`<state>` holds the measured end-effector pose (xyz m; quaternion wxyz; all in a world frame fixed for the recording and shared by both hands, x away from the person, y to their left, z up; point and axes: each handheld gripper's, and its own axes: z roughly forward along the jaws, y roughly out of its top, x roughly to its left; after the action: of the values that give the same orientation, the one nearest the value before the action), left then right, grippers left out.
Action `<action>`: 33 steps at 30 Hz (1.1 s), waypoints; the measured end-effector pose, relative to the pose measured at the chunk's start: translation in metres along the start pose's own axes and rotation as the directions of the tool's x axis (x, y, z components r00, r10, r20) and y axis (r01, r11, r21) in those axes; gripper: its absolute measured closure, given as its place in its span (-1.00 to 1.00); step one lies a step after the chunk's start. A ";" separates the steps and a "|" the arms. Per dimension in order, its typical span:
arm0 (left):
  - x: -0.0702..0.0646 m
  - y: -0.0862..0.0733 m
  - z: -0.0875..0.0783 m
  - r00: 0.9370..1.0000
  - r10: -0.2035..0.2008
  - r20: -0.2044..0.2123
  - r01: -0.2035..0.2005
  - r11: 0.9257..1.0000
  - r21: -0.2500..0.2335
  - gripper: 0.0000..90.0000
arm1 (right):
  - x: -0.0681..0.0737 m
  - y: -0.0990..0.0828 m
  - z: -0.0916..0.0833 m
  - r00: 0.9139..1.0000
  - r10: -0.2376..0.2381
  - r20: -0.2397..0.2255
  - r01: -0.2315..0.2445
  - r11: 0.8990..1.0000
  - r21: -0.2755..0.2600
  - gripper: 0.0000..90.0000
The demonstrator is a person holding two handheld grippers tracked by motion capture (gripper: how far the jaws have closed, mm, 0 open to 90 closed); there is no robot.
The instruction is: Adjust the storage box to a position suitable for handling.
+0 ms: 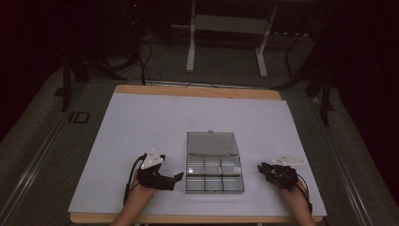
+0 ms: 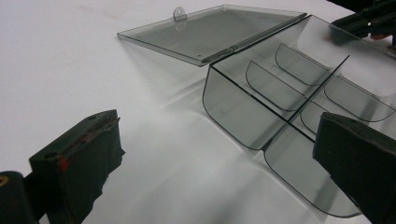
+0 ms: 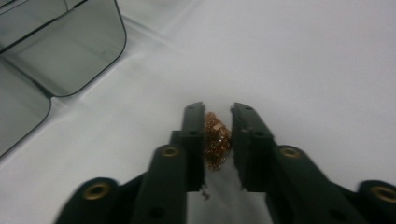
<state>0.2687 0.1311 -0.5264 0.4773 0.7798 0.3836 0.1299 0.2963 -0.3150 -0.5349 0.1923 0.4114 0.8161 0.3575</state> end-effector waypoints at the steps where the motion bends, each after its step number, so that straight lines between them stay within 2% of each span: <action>1: 0.000 0.000 0.000 1.000 0.001 0.000 -0.001 1.000 -0.001 -0.96 | -0.001 0.000 0.000 1.000 0.010 0.004 -0.010 1.000 -0.003 0.79; 5: 0.000 -0.001 0.001 1.000 0.000 0.000 0.000 1.000 0.001 -0.96 | -0.002 0.001 0.001 1.000 0.025 -0.012 -0.025 1.000 0.001 0.91; 11: 0.002 -0.001 0.000 1.000 -0.008 -0.003 0.008 1.000 -0.003 -0.96 | -0.002 0.004 0.000 1.000 0.020 -0.004 -0.020 1.000 0.002 0.92; 13: 0.002 -0.001 0.000 1.000 -0.008 -0.005 0.008 1.000 -0.004 -0.96 | -0.003 0.005 -0.003 0.999 0.036 -0.011 -0.036 0.999 -0.010 0.92; 19: 0.002 -0.002 0.001 1.000 -0.008 -0.004 0.008 1.000 -0.002 -0.96 | -0.006 0.013 -0.018 0.999 0.044 -0.007 -0.044 0.998 -0.053 0.92; 21: 0.002 -0.002 0.001 1.000 -0.010 -0.004 0.010 1.000 -0.002 -0.96 | -0.006 0.017 -0.024 0.999 0.033 -0.008 -0.033 0.998 -0.062 0.92; 33: 0.003 -0.003 -0.001 1.000 -0.013 -0.012 0.013 1.000 -0.021 -0.96 | 0.000 0.040 -0.056 0.999 0.017 -0.029 -0.021 0.990 -0.139 0.92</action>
<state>0.2693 0.1345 -0.5291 0.4840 0.7715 0.3902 0.1352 0.2841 -0.3224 -0.4677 0.2059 0.3997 0.7879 0.4208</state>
